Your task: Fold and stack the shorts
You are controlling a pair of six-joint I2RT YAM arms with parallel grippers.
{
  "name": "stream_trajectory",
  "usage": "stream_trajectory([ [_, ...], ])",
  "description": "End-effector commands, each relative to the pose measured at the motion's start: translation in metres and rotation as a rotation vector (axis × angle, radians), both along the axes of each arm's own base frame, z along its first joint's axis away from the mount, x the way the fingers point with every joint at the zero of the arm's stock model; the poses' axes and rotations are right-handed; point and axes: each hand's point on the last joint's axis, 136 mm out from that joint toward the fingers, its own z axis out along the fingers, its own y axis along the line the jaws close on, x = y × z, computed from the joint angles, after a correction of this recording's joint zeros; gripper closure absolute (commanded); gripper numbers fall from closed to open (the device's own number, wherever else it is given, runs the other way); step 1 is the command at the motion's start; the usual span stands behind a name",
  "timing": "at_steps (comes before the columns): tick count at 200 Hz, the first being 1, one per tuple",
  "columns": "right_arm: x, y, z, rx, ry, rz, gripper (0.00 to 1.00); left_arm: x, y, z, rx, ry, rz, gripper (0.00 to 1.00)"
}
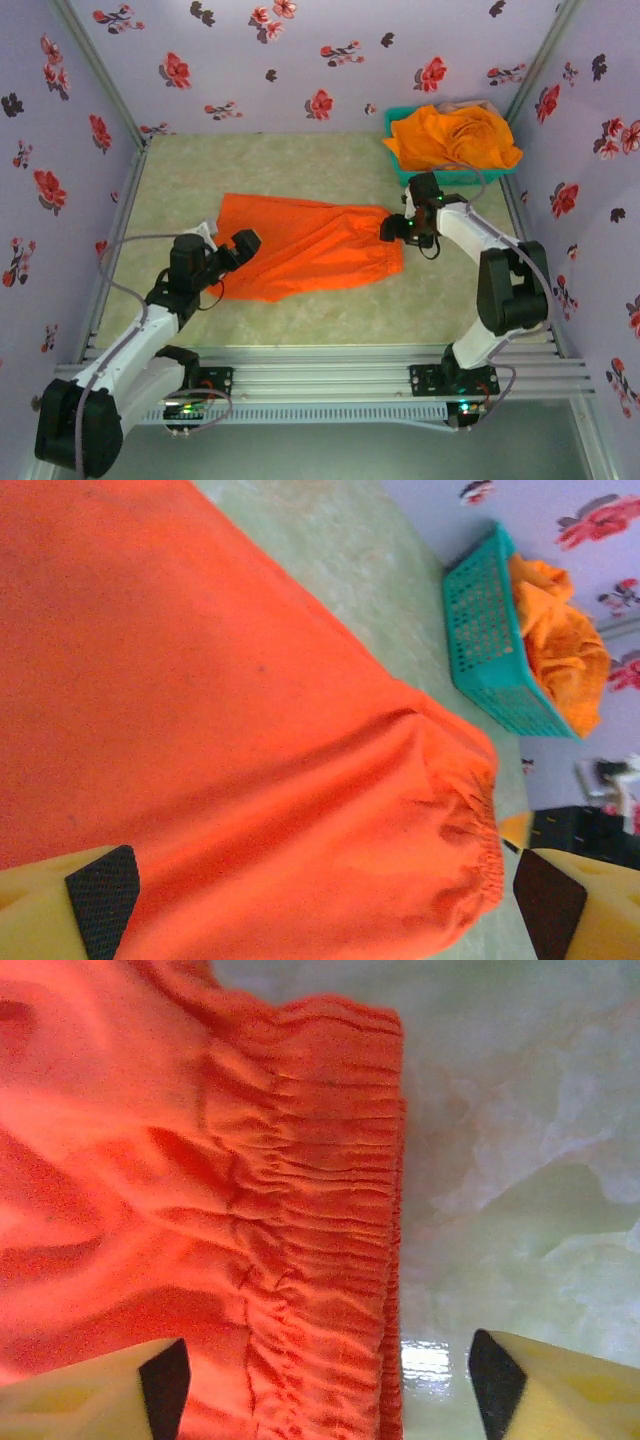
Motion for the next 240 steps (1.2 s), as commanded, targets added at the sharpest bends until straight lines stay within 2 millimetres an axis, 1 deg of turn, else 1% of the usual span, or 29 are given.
stream_trajectory([
  [1,0.007,-0.001,-0.003,-0.030,0.015,0.028,0.27,-0.006,-0.008,0.015,-0.013,-0.092,-0.076,0.00],
  [37,0.013,0.006,-0.017,-0.005,0.055,0.030,0.28,-0.011,-0.008,0.026,-0.032,-0.145,-0.089,0.01],
  [71,0.017,0.006,-0.030,-0.018,0.081,0.026,0.31,-0.014,-0.007,0.027,-0.040,-0.159,-0.088,0.01],
  [98,0.021,0.010,-0.037,-0.002,0.099,0.024,0.36,-0.016,-0.008,0.030,-0.072,-0.184,-0.086,0.00],
  [118,0.020,0.012,-0.043,-0.004,0.119,0.024,0.39,-0.015,-0.009,0.036,-0.091,-0.204,-0.090,0.01],
  [144,0.021,0.013,-0.050,-0.007,0.135,0.024,0.42,-0.015,-0.009,0.036,-0.090,-0.205,-0.090,0.01],
  [149,0.020,0.014,-0.051,-0.005,0.140,0.023,0.44,-0.015,-0.009,0.036,-0.090,-0.205,-0.090,0.01],
  [181,0.018,0.015,-0.063,-0.008,0.176,0.016,0.50,-0.015,-0.009,0.035,-0.086,-0.203,-0.090,0.01],
  [197,0.015,0.016,-0.069,-0.003,0.192,0.014,0.59,-0.015,-0.008,0.034,-0.084,-0.201,-0.089,0.00],
  [215,0.013,0.016,-0.074,-0.002,0.205,0.012,0.62,-0.015,-0.008,0.034,-0.084,-0.200,-0.087,0.01],
  [220,0.012,0.016,-0.074,-0.003,0.204,0.013,0.64,-0.015,-0.007,0.033,-0.085,-0.198,-0.084,0.01],
  [223,0.012,0.016,-0.073,-0.005,0.203,0.013,0.67,-0.014,-0.007,0.034,-0.087,-0.198,-0.082,0.01],
  [228,0.012,0.015,-0.073,-0.009,0.202,0.013,0.70,-0.014,-0.006,0.034,-0.089,-0.195,-0.078,0.01],
  [240,0.012,0.012,-0.071,-0.025,0.190,0.013,0.75,-0.013,-0.003,0.034,-0.096,-0.191,-0.066,0.00],
])
